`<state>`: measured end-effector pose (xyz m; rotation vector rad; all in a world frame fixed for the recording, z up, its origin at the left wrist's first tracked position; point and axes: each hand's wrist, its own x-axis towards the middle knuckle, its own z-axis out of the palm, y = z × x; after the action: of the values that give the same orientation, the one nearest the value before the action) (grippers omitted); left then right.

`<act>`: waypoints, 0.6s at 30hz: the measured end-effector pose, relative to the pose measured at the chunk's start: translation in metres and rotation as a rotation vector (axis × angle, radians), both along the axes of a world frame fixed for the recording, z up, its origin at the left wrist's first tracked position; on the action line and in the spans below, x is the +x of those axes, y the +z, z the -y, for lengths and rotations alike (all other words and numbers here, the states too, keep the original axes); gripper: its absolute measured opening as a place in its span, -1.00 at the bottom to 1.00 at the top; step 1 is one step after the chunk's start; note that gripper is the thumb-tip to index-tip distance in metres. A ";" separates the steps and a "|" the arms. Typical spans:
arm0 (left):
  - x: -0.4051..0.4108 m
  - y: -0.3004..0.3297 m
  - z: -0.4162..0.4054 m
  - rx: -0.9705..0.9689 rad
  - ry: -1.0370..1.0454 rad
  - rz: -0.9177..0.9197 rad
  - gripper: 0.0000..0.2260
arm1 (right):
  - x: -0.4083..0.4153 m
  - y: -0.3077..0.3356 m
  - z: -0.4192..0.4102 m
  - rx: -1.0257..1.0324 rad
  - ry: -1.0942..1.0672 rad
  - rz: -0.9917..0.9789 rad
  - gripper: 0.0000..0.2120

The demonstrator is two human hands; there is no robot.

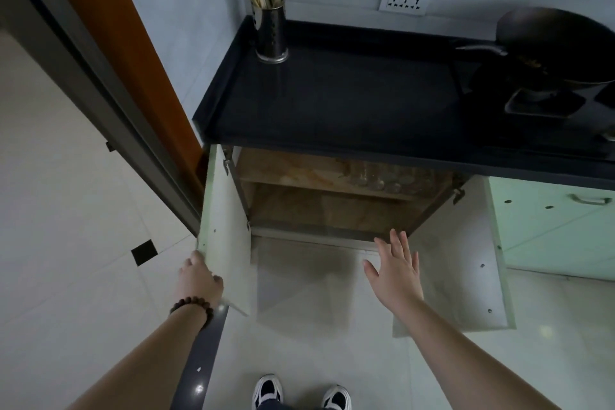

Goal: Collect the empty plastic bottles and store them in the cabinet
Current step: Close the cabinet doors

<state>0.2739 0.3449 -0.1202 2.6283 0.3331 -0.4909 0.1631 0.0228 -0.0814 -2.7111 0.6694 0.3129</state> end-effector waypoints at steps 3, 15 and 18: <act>-0.012 -0.010 0.010 -0.124 -0.149 0.023 -0.47 | 0.003 0.000 -0.007 0.006 -0.017 -0.001 -0.46; 0.013 -0.020 0.098 -0.221 -0.623 -0.183 -0.04 | -0.028 0.008 0.008 -0.061 -0.293 0.018 -0.44; 0.023 -0.021 0.118 -0.178 -0.661 -0.169 -0.07 | -0.041 0.011 0.024 -0.087 -0.373 0.011 -0.44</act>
<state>0.2970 0.2268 -0.1408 2.4775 -0.5304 -0.9049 0.1225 -0.0010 -0.0702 -2.5919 1.1860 0.1787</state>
